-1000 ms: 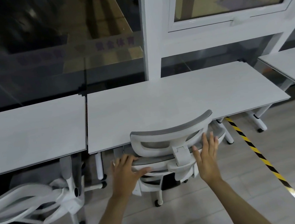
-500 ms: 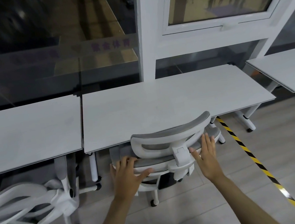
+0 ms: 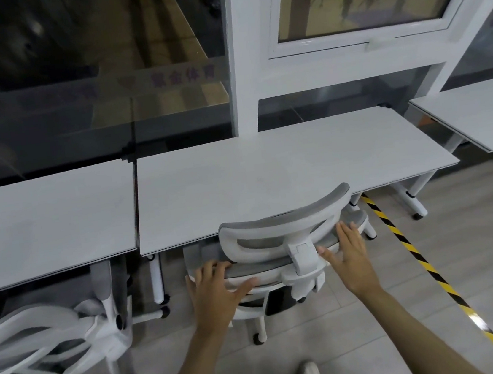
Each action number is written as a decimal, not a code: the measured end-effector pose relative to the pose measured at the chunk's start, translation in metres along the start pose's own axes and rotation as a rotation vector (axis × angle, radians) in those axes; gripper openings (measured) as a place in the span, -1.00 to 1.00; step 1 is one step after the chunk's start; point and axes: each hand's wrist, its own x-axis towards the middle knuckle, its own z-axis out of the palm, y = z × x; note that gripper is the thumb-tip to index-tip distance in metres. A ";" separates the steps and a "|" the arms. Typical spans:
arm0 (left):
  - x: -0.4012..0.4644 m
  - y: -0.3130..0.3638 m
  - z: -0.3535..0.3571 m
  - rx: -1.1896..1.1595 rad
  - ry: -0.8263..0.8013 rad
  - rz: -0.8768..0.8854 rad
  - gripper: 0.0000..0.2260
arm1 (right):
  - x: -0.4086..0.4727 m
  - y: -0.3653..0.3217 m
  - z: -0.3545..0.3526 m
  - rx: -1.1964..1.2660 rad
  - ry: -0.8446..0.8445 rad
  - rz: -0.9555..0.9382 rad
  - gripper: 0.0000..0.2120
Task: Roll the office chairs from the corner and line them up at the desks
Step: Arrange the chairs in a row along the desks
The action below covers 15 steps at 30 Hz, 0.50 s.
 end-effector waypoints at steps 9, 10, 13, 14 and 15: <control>-0.004 0.011 0.003 -0.150 0.094 -0.078 -0.30 | 0.058 0.033 -0.052 0.025 -0.124 -0.278 -0.03; -0.005 0.012 0.004 -0.191 0.094 -0.116 -0.30 | 0.068 0.046 -0.052 0.034 -0.143 -0.257 0.00; -0.012 0.019 0.011 -0.295 0.161 -0.266 -0.27 | 0.099 0.082 -0.050 0.097 -0.253 -0.234 0.02; -0.018 0.027 0.015 -0.301 0.224 -0.317 -0.27 | 0.109 0.091 -0.051 0.121 -0.300 -0.245 0.01; -0.024 0.041 0.019 -0.305 0.298 -0.381 -0.28 | 0.118 0.095 -0.056 0.139 -0.358 -0.265 -0.01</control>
